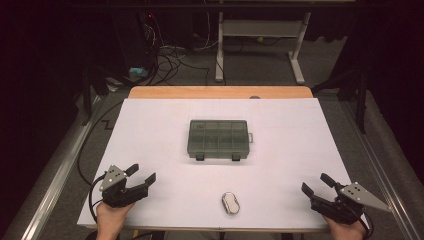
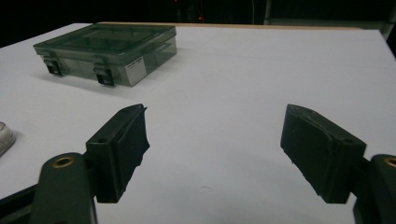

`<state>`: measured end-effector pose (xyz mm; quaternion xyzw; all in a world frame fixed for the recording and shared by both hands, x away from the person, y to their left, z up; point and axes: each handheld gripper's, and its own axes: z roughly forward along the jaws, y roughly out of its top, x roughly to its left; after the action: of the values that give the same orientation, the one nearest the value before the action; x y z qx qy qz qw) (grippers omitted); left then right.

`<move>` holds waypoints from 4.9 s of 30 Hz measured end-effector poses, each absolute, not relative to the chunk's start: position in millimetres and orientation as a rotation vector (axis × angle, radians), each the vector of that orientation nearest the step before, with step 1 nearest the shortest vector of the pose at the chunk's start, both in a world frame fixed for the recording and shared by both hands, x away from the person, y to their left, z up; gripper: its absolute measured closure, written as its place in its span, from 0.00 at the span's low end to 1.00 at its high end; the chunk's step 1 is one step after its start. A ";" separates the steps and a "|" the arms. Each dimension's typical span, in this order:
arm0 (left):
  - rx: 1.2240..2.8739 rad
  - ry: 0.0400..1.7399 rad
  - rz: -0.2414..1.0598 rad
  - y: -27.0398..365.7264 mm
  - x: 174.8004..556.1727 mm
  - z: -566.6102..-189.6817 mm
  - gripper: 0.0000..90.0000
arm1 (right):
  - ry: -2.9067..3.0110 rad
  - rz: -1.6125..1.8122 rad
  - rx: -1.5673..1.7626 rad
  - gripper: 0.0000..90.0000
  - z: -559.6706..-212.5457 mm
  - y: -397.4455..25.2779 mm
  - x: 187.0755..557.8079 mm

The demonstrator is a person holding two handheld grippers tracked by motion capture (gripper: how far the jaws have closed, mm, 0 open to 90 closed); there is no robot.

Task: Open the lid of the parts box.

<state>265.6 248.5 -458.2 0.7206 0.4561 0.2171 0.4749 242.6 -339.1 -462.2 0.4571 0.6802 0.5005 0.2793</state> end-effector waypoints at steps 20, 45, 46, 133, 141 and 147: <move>1.765 1.058 0.522 238.5 270.2 -458.5 0.35 | 1.790 1.418 1.188 0.27 -459.6 -334.4 245.3; 1.753 1.021 0.534 228.8 278.0 -458.4 0.38 | 1.826 1.444 1.111 0.32 -459.2 -317.8 258.4; 1.762 1.017 0.534 227.8 278.6 -459.1 0.38 | 1.825 1.450 1.115 0.32 -459.1 -317.5 259.1; 1.860 1.027 0.433 157.1 346.3 -441.0 0.41 | 1.982 1.417 1.077 0.40 -448.0 -238.8 338.9; 1.995 1.024 0.460 150.4 353.6 -435.0 0.48 | 2.123 1.323 1.142 0.52 -440.4 -234.1 352.3; 2.063 1.045 0.382 153.9 361.1 -437.8 0.52 | 2.223 1.234 1.114 0.66 -437.1 -226.6 356.6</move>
<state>361.1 153.9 -437.8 0.8110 0.4108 0.1504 0.3885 356.6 -226.6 -437.1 0.3946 0.7875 0.4373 0.1816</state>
